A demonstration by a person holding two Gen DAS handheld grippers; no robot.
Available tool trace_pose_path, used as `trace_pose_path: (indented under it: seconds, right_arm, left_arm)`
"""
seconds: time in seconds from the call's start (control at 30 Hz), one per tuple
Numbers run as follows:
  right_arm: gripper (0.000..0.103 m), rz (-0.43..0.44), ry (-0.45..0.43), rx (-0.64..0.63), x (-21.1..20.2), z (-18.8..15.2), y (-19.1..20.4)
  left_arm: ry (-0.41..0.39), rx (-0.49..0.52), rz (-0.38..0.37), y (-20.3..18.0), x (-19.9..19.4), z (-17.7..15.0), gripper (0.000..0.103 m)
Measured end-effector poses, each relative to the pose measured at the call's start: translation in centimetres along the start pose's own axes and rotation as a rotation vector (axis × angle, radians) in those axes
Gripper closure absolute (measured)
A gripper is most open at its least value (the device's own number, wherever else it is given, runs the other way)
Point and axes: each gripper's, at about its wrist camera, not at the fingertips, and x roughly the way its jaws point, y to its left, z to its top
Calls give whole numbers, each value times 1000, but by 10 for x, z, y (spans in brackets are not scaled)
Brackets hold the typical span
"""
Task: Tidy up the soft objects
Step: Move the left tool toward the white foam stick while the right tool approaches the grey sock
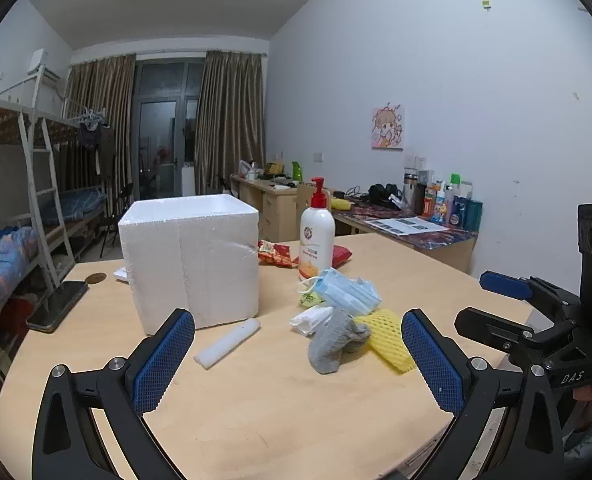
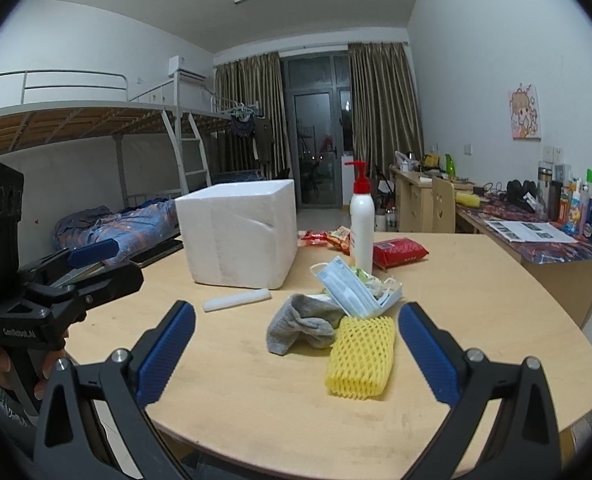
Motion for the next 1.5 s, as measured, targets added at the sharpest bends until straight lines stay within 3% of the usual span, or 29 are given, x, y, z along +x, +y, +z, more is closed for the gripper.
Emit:
trace_pose_path:
  seconds: [0.53,0.9,1.13,1.33,1.5]
  right_arm:
    - [0,-16,108,41,46,-4,-23]
    - [0,30,171,42,77,-2,-19]
    - [0,66,204,34,95,-3,-17]
    - [0,68,245,42,113,-2,-21]
    - [0,84,270,32,123,-1,-19]
  left_arm:
    - [124,1,33,28,66,-1,0]
    - [235,-22,59,57,108,-6,0]
    - [328,-39,20,74,139,-11,0]
    - [479,-105,-59,90,169,-21,12]
    - [552,-129,-79,96,186,-27,21]
